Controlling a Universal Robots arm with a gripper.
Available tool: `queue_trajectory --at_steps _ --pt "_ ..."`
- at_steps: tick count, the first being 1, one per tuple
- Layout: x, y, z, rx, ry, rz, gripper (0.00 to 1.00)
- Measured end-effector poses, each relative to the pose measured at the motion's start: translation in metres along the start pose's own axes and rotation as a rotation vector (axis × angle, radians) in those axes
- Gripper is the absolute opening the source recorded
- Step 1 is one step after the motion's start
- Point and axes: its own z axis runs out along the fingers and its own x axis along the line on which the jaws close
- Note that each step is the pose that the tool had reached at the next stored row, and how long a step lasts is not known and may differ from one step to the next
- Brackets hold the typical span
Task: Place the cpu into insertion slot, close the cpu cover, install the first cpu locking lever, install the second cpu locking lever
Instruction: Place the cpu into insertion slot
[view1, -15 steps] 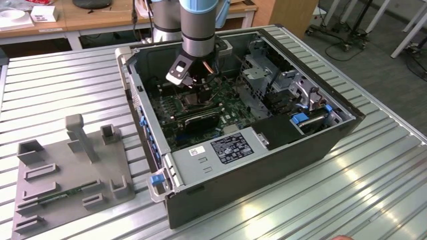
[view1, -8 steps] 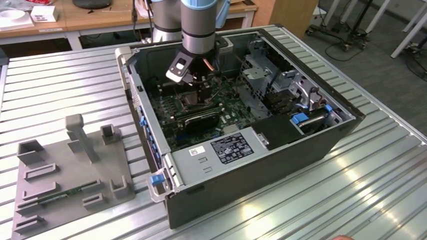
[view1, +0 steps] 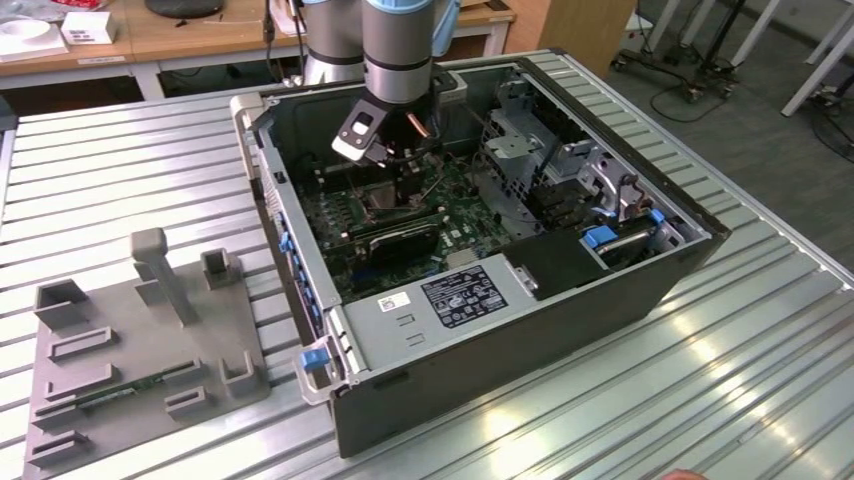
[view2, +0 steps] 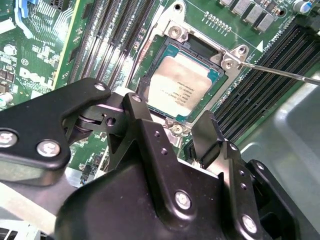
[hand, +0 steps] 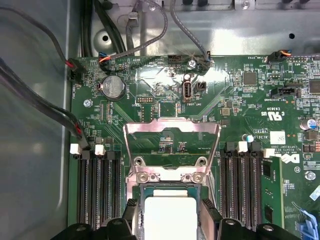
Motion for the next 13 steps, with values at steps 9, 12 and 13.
queue_trajectory --at_steps 9,12,13 --pt "0.0000 0.0002 0.0000 0.0202 0.0000 0.001 0.61" --pt "0.0000 0.0003 0.0000 0.0204 0.0000 0.001 0.61" --pt "0.0000 0.0003 0.0000 0.0204 0.0000 0.001 0.61"
